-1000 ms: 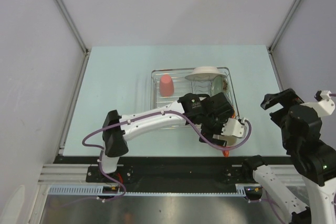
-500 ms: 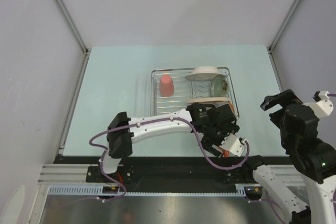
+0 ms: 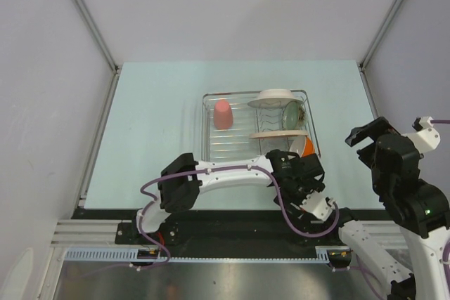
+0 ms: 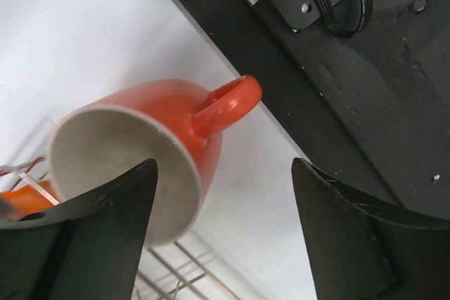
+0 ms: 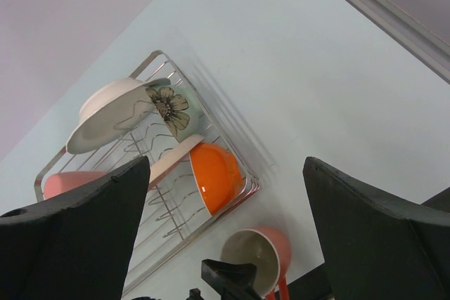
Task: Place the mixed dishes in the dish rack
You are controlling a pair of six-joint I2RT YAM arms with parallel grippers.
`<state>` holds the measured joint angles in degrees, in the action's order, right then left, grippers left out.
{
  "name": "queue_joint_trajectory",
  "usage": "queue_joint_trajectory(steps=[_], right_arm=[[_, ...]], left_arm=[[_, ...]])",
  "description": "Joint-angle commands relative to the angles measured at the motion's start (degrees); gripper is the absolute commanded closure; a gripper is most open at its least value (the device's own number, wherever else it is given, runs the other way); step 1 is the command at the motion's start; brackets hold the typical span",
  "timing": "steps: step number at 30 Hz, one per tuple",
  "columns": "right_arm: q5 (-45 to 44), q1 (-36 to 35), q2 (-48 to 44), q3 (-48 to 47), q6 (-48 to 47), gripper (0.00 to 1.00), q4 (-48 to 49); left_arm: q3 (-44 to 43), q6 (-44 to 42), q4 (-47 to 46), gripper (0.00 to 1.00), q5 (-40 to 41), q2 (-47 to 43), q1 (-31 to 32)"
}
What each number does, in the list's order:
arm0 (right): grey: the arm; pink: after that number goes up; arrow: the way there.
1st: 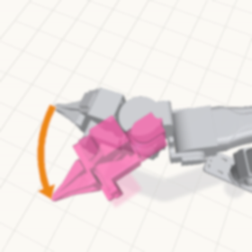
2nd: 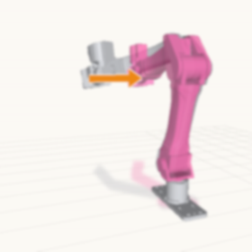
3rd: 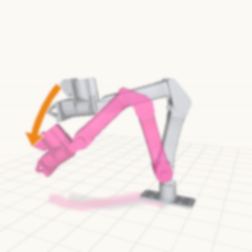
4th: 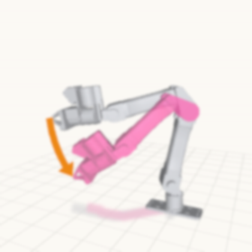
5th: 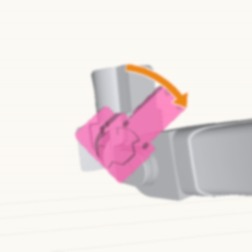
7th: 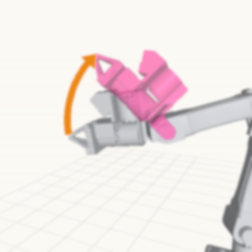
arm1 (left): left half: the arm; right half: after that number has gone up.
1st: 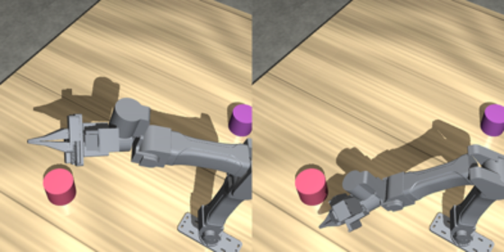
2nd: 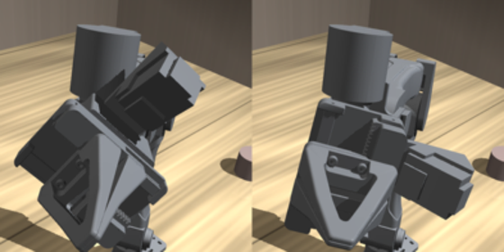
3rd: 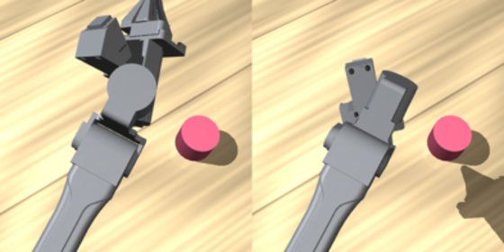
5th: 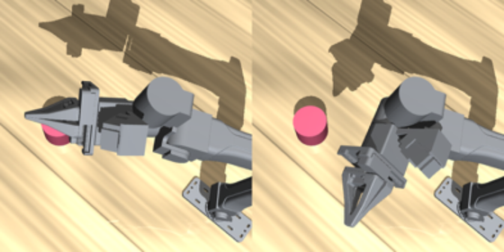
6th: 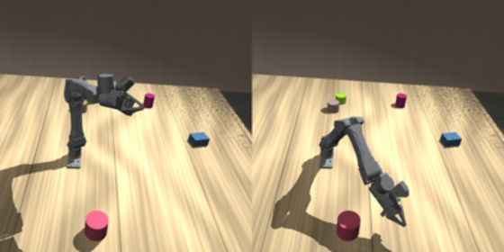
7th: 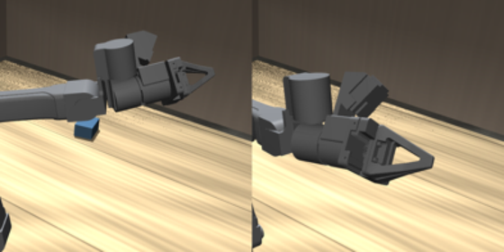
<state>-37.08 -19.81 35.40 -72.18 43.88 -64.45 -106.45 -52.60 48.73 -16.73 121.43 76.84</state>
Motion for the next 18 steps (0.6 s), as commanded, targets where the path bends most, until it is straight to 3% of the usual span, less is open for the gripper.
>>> queue_joint_trajectory(steps=[1,5,7,8,11,18], right_arm=[[-1.8,-0.3,-0.9,0.8,0.1,0.04,0.8],[-2.5,-0.2,-1.7,1.3,0.0,0.05,0.4],[-2.8,-0.2,-2.3,1.4,-0.2,0.05,-0.1],[-3.1,-0.2,-2.3,1.5,-0.1,0.05,-0.2],[-3.1,-0.3,-2.4,1.5,-0.1,0.05,-0.2],[-2.6,-0.4,-1.5,1.5,0.5,0.05,0.2]], left_arm=[[-2.5,-1.6,-0.5,0.24,0.4,2.4,0.4],[-2.7,-1.5,-1.4,0.57,3.0,4.8,0.4],[-2.5,-1.4,-1.9,0.68,3.9,5.4,0.3],[-2.5,-1.4,-2.7,0.79,4.2,5.4,0.4],[-3.2,-0.9,-3.6,0.96,5.2,5.2,0.4],[-7.3,1.2,-1.9,1.00,5.6,2.2,0.4]])
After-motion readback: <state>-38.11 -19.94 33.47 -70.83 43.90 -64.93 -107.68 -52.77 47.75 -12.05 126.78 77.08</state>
